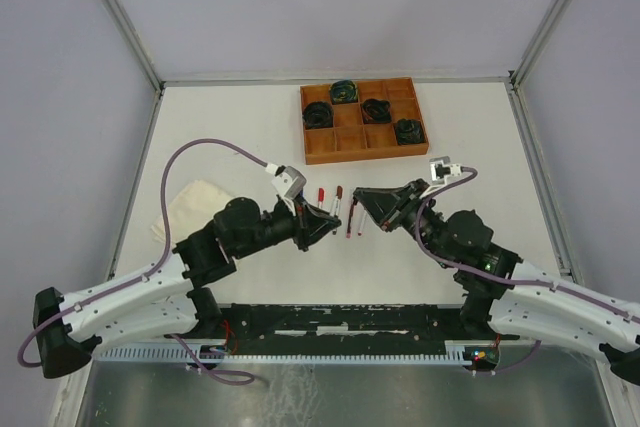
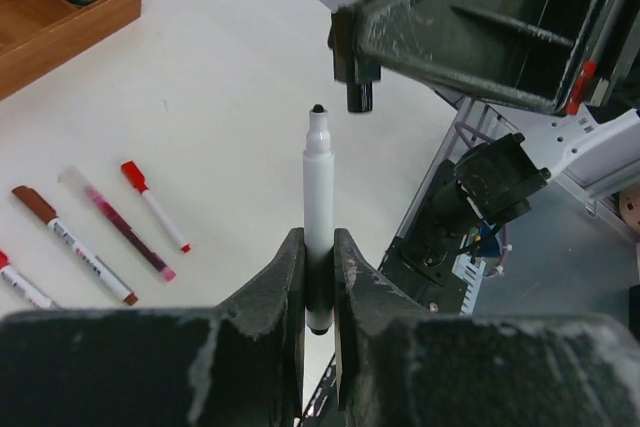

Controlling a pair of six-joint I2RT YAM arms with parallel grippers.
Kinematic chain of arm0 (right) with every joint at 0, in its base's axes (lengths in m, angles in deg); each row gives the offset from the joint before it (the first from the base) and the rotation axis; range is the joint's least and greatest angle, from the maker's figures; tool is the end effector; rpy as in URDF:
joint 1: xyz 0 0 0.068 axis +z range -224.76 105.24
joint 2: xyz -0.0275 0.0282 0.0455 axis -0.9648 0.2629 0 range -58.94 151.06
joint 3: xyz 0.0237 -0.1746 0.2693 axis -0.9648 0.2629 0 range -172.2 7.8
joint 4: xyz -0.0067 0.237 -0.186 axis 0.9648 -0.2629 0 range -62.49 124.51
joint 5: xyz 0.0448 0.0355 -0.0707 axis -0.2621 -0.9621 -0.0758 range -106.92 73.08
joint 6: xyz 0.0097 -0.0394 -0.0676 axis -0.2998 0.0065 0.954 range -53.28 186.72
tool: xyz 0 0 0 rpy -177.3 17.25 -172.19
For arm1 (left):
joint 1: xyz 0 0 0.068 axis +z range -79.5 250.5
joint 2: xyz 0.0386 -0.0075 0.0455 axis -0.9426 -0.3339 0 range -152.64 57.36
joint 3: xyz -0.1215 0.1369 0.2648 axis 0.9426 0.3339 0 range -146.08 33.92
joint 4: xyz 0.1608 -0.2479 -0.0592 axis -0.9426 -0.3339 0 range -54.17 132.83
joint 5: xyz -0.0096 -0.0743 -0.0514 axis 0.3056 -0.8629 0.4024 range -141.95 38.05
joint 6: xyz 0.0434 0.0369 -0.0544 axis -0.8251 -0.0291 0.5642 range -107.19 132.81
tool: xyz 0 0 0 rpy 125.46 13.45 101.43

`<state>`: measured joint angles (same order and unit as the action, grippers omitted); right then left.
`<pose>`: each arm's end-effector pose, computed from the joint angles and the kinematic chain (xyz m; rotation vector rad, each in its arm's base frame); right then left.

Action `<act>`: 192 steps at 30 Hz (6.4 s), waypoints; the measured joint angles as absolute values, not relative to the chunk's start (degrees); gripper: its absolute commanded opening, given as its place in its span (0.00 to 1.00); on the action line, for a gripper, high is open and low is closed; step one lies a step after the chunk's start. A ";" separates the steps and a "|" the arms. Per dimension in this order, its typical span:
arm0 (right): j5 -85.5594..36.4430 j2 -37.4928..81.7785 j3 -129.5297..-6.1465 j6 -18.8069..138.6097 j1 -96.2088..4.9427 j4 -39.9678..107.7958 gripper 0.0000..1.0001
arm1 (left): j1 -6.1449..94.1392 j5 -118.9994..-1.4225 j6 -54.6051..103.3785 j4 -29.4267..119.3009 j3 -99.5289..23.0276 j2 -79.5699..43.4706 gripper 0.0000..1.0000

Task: Insert the pens into the pen caps
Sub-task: Insert the pen cap onto the pen, then press the pen cap onto the pen.

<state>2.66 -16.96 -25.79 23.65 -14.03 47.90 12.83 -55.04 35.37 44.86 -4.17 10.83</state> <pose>0.1255 0.1776 0.3533 0.0514 1.6103 1.1912 0.1237 -0.2022 0.3431 0.5859 1.7079 -1.0769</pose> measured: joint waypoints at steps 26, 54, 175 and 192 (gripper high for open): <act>0.47 -15.83 -25.15 23.10 -14.07 55.85 0.00 | 8.00 -55.09 35.35 49.45 -4.17 6.27 0.03; -0.82 -15.50 -25.87 23.23 -14.07 54.72 0.00 | 7.73 -53.95 35.35 49.38 -4.17 6.27 0.03; -1.87 -4.90 -48.15 32.91 -14.01 28.38 0.42 | 7.17 -52.09 37.14 51.98 -4.15 7.29 0.03; -3.81 -4.83 -47.93 31.10 -14.01 27.57 0.12 | 7.17 -51.70 37.14 51.94 -4.15 7.29 0.03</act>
<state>-3.81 -4.83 -47.93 31.10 -14.01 27.57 7.17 -51.70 37.14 51.94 -4.15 7.29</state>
